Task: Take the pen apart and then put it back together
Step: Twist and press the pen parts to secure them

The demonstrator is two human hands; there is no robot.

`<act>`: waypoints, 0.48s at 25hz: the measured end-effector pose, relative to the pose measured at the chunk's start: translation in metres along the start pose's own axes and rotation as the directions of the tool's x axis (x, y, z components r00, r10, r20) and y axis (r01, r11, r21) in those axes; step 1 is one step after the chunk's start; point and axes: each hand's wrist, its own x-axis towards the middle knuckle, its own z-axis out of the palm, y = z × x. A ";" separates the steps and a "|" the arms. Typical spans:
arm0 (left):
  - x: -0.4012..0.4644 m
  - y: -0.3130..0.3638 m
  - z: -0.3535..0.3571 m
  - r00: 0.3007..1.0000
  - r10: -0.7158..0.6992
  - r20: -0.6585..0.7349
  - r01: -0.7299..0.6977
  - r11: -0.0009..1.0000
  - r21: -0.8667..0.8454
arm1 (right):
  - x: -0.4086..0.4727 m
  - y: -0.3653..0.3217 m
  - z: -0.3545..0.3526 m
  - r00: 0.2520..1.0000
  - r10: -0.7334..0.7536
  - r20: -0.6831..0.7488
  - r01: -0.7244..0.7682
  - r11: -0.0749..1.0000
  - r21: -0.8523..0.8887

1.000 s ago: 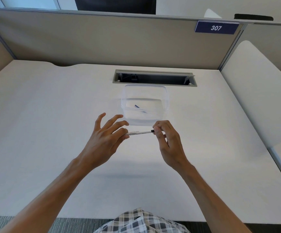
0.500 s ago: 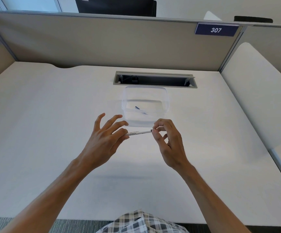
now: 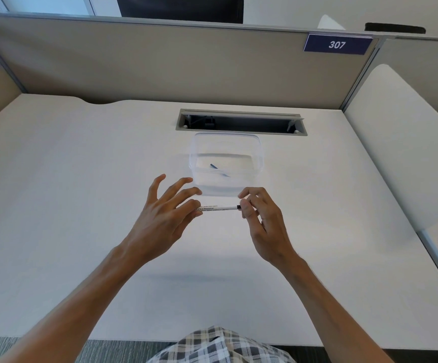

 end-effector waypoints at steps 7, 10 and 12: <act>-0.003 0.001 0.001 1.000 -0.011 0.018 0.011 1.000 0.003 | 0.001 0.002 0.002 0.998 0.060 -0.024 -0.061 0.997 -0.048; -0.003 0.001 0.000 1.000 -0.021 0.014 0.021 1.000 -0.008 | -0.001 0.001 0.001 0.997 0.076 -0.027 -0.076 0.997 0.011; -0.004 0.001 0.000 1.000 -0.024 0.013 0.024 1.000 -0.011 | -0.003 0.002 0.001 0.996 0.087 -0.018 -0.086 0.995 0.050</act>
